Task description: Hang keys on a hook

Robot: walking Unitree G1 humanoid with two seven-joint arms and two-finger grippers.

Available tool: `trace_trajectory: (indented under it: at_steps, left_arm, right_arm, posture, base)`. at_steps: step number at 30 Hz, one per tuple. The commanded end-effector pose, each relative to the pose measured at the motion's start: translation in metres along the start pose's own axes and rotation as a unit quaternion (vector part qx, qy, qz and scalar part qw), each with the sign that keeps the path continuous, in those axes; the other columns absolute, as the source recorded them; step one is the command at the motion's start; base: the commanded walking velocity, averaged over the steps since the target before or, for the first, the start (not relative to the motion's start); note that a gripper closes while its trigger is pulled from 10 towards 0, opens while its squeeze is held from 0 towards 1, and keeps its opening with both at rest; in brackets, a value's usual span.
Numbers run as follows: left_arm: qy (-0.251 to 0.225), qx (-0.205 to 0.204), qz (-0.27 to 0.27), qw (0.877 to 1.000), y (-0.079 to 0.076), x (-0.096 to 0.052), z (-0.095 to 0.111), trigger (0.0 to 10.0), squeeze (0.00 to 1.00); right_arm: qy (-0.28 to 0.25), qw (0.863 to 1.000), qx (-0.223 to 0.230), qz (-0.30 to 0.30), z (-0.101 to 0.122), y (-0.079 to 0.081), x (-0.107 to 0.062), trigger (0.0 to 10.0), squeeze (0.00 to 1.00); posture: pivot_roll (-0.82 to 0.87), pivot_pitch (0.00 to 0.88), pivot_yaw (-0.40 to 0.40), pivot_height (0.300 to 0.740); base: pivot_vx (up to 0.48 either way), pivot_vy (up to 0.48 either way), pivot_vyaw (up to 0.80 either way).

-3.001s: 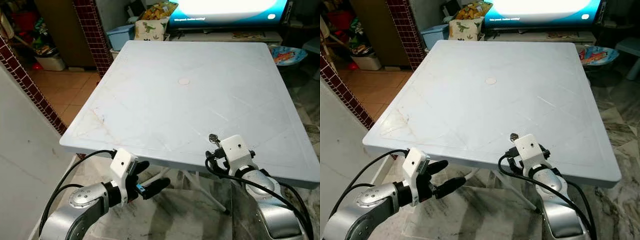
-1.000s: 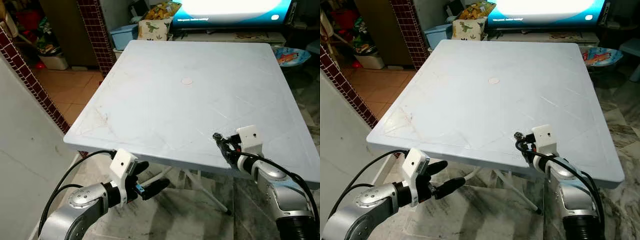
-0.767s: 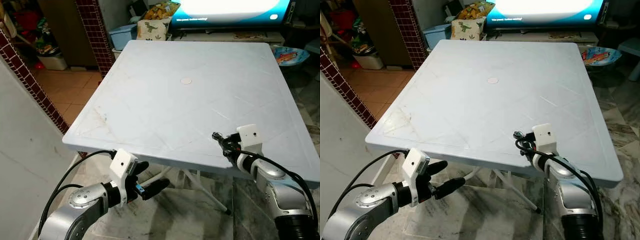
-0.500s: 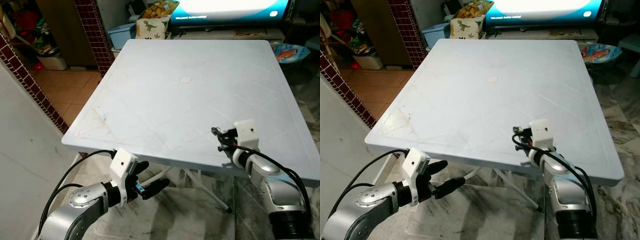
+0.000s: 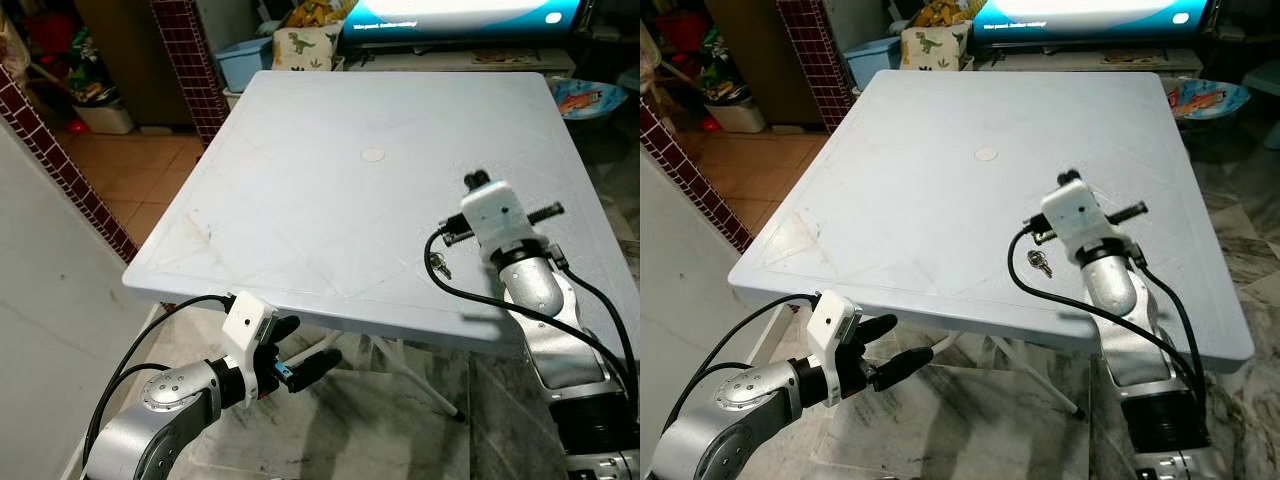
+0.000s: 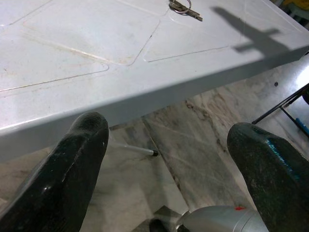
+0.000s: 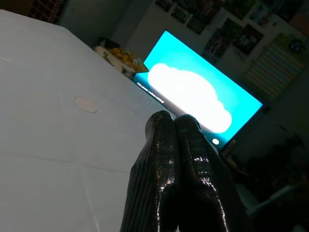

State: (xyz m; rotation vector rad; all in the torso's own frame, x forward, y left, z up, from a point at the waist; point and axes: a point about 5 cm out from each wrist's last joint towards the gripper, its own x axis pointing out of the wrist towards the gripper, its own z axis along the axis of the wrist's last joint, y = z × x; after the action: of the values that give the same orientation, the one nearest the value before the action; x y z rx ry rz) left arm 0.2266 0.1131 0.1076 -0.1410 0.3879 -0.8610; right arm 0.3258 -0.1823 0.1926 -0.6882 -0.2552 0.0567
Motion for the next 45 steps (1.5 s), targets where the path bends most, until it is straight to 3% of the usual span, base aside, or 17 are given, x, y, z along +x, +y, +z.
trace_trajectory:
  at_steps: [1,2,3,4,5,7,18,25,36,37,38,39,43,44,45]
  left_arm:
    - [0.006,0.003,0.013,1.0,0.005,-0.002,-0.002,10.0,0.0]
    - [0.008,0.004,0.012,1.0,0.005,-0.002,-0.002,10.0,0.0]
    - [0.008,0.004,0.012,1.0,0.005,-0.002,-0.002,10.0,0.0]
    - [0.009,0.004,0.011,1.0,0.005,-0.002,-0.002,10.0,0.0]
    - [0.011,0.004,0.01,1.0,0.005,-0.002,-0.003,10.0,0.0]
    - [0.013,0.005,0.008,1.0,0.004,-0.001,-0.003,10.0,0.0]
    - [0.014,0.008,0.007,1.0,0.004,-0.002,-0.003,10.0,0.0]
    - [0.015,0.007,0.007,1.0,0.004,-0.002,-0.003,10.0,0.0]
    - [0.016,0.007,0.005,1.0,0.004,-0.001,-0.004,10.0,0.0]
    - [0.015,0.007,0.005,1.0,0.004,-0.001,-0.003,10.0,0.0]
    - [0.015,0.007,0.005,1.0,0.004,-0.001,-0.003,10.0,0.0]
    - [0.015,0.007,0.006,1.0,0.004,-0.001,-0.003,10.0,0.0]
    - [0.015,0.007,0.006,1.0,0.004,-0.001,-0.004,10.0,0.0]
    - [0.016,0.008,0.006,1.0,0.004,-0.001,-0.004,10.0,0.0]
    - [0.016,0.008,0.006,1.0,0.004,-0.001,-0.004,10.0,0.0]
  right_arm:
    - [0.002,1.0,0.007,0.013,0.0,0.005,0.0,0.0,0.0]
    - [0.029,0.998,0.045,0.018,-0.006,0.009,-0.002,4.5,0.0]
    - [0.029,0.998,0.045,0.018,-0.006,0.009,-0.002,4.5,0.0]
    - [0.062,0.993,0.101,0.027,-0.014,0.016,-0.005,10.0,0.02]
    - [0.09,0.986,0.139,0.036,-0.022,0.023,-0.008,10.0,1.0]
    - [0.124,0.976,0.173,0.048,-0.032,0.032,-0.014,10.0,1.0]
    - [0.204,0.957,0.203,0.048,-0.057,0.039,-0.023,10.0,1.0]
    - [0.219,0.951,0.212,0.049,-0.06,0.04,-0.026,10.0,1.0]
    - [0.244,0.934,0.245,0.086,-0.067,0.053,-0.034,10.0,0.98]
    - [0.243,0.933,0.248,0.092,-0.067,0.054,-0.033,10.0,0.62]
    - [0.243,0.933,0.248,0.092,-0.067,0.054,-0.033,10.0,0.62]
    - [0.238,0.931,0.256,0.102,-0.067,0.056,-0.033,10.0,0.0]
    - [0.241,0.928,0.263,0.11,-0.068,0.06,-0.032,10.0,0.0]
    - [0.244,0.926,0.268,0.109,-0.068,0.06,-0.032,8.8,0.0]
    - [0.244,0.926,0.268,0.109,-0.068,0.06,-0.032,8.8,0.0]
  posture:
    - [-0.01,0.046,0.112,0.74]
    - [-0.01,0.046,0.112,0.74]
    - [-0.01,0.046,0.112,0.74]
    - [-0.01,0.045,0.113,0.74]
    - [-0.01,0.045,0.113,0.74]
    - [-0.01,0.045,0.113,0.74]
    - [0.0,0.048,0.114,0.74]
    - [0.0,0.048,0.114,0.74]
    - [0.0,0.051,0.111,0.74]
    - [0.0,0.051,0.111,0.74]
    - [0.0,0.051,0.111,0.74]
    - [0.0,0.051,0.111,0.74]
    - [0.0,0.052,0.111,0.74]
    - [0.0,0.052,0.111,0.74]
    - [0.0,0.052,0.111,0.74]
  base:
    - [0.0,0.0,0.0]
    - [0.0,0.0,0.0]
    - [0.0,0.0,0.0]
    - [0.0,0.0,0.0]
    - [0.0,0.0,0.0]
    - [0.0,0.0,0.0]
    - [0.0,0.0,0.0]
    - [0.0,0.0,0.0]
    - [0.0,0.0,0.0]
    - [0.0,0.0,0.0]
    - [0.0,0.0,0.0]
    - [0.0,0.0,0.0]
    - [0.0,0.0,0.0]
    - [0.0,0.0,0.0]
    - [0.0,0.0,0.0]
